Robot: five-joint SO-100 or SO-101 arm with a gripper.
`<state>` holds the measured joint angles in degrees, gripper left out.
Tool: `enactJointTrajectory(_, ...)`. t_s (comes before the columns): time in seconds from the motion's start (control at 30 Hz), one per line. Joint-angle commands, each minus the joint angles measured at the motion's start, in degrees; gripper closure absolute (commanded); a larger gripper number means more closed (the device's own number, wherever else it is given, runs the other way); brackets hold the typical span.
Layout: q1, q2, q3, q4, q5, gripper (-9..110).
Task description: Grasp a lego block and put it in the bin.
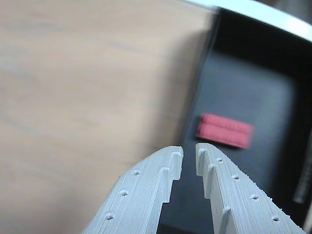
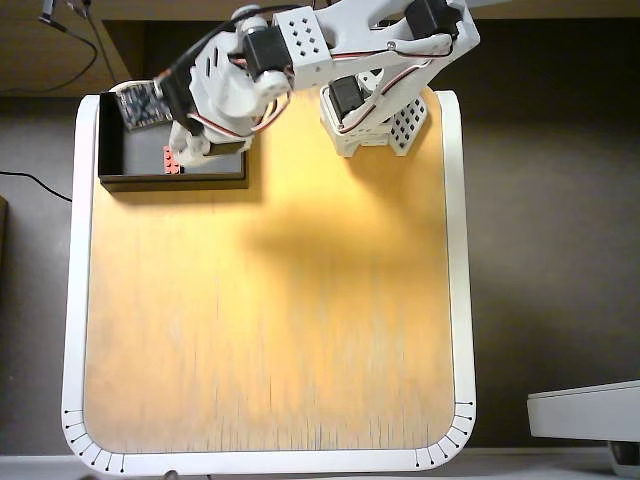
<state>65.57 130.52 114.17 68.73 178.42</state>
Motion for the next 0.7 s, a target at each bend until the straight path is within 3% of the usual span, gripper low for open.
enactJointTrajectory(0.0, -9.76, 2.90, -8.35, -1.49, -0.53, 101)
enactJointTrajectory(0.67, -51.50, -1.93, -8.09, -4.39, -2.20, 101)
